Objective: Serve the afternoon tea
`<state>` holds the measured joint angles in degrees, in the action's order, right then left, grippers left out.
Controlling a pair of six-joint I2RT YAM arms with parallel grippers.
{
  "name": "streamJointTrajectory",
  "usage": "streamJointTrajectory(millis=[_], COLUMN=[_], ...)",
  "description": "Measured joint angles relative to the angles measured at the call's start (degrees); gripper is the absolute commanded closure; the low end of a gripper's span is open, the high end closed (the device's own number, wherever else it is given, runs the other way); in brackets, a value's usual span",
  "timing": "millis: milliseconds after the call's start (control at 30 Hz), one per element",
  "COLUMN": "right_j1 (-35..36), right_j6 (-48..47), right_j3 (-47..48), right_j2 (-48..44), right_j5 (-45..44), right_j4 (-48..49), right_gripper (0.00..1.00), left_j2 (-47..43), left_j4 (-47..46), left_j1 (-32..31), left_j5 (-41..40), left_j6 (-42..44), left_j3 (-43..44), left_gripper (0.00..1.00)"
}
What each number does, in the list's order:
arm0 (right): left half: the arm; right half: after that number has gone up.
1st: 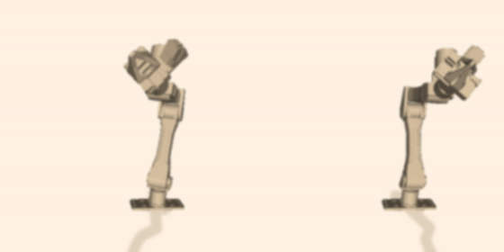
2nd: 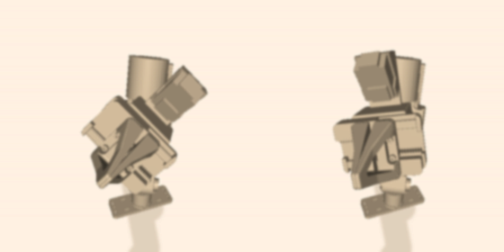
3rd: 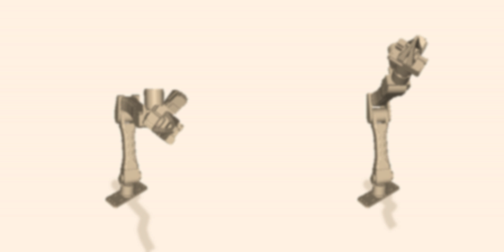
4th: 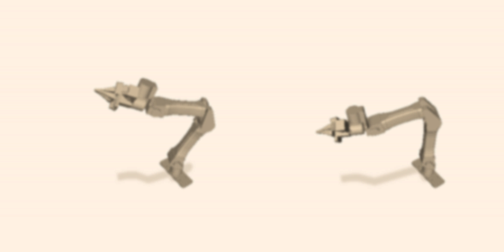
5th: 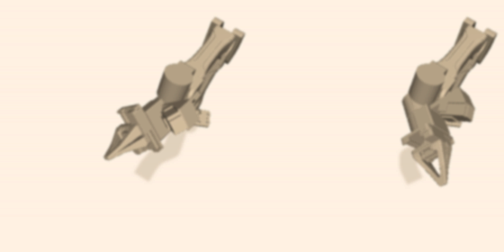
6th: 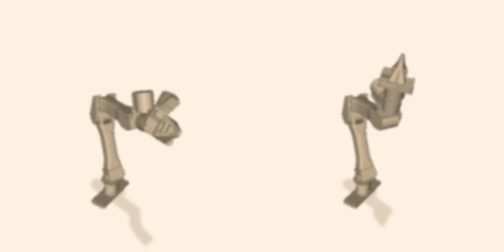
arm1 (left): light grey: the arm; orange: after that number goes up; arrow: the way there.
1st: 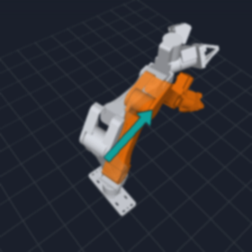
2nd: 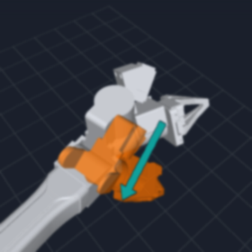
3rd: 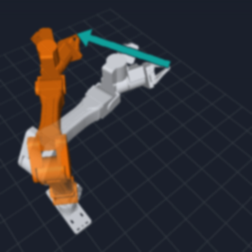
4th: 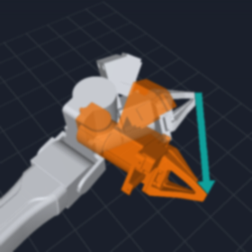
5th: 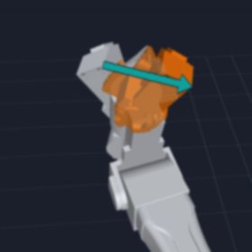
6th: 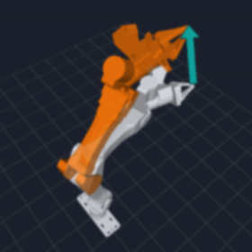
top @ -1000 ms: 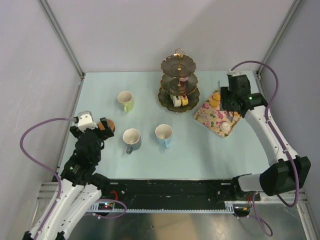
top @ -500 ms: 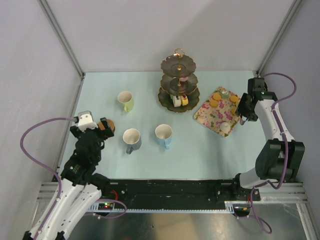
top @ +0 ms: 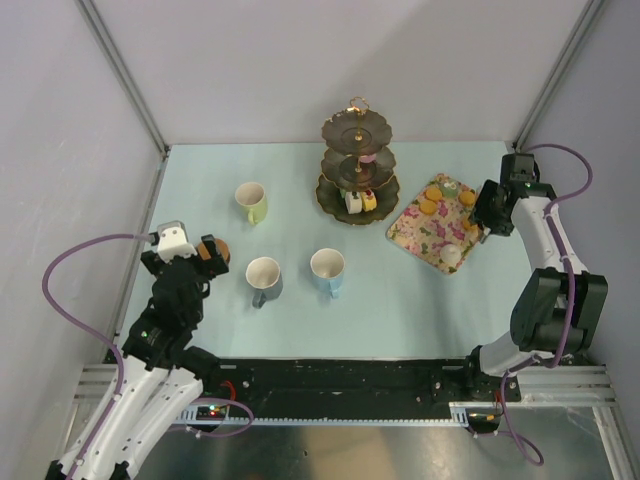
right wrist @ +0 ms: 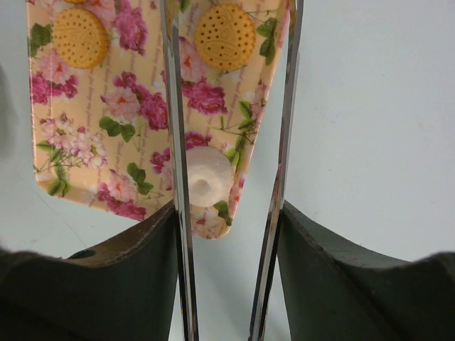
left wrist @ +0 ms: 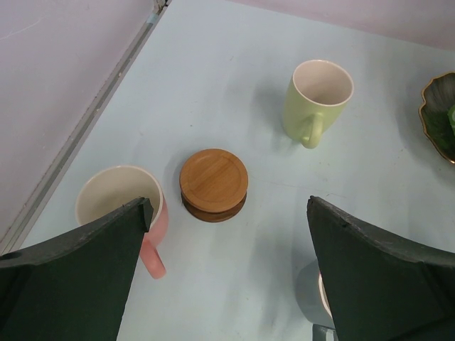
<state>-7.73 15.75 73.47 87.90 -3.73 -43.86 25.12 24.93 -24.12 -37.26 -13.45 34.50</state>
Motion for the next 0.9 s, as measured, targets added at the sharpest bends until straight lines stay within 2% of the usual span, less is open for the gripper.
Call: streamJointTrajectory(millis=[600,900], right_j1=[-0.35,-0.39], right_j6=[-1.88,-2.4], right_j3=[0.0,0.0], right_j2=[6.71,7.58], right_j5=[1.14,-0.7], right_j4=[3.02,2.91], right_gripper=[0.46,0.59], left_j2=[0.44,0.44], left_j4=[0.0,0.0], left_j1=[0.0,0.0], left_j5=[-0.02,-0.02], left_j6=[0.0,0.0], left_j3=[0.0,-0.02], left_gripper=[0.02,0.02])
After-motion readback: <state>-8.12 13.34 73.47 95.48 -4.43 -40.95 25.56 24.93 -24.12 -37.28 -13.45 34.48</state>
